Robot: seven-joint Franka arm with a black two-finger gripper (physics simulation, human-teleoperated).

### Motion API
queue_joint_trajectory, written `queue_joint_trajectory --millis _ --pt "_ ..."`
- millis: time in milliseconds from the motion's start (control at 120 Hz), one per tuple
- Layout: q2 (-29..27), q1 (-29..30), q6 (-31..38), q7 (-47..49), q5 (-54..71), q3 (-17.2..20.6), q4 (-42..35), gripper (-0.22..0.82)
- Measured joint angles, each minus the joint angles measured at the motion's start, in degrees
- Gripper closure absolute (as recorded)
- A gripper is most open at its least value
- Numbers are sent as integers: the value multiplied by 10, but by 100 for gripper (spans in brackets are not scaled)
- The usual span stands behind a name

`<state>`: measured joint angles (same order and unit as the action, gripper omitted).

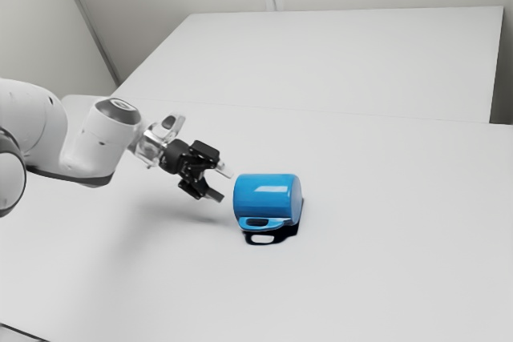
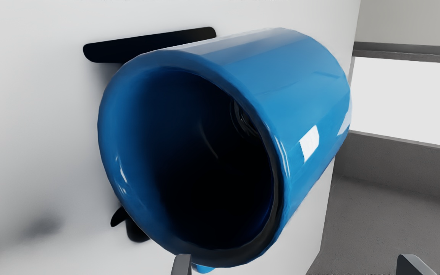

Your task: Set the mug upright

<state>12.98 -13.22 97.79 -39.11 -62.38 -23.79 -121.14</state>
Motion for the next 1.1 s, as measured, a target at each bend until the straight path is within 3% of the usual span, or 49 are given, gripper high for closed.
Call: queue_joint_trajectory --millis 475,567,817,1100 --pt "27 -32 30 -24 -59 4 16 5" --pt "28 -36 32 -22 -62 4 16 15" --pt "19 -42 44 -18 -64 5 23 59" --pt "3 -50 48 -9 -59 5 26 76"
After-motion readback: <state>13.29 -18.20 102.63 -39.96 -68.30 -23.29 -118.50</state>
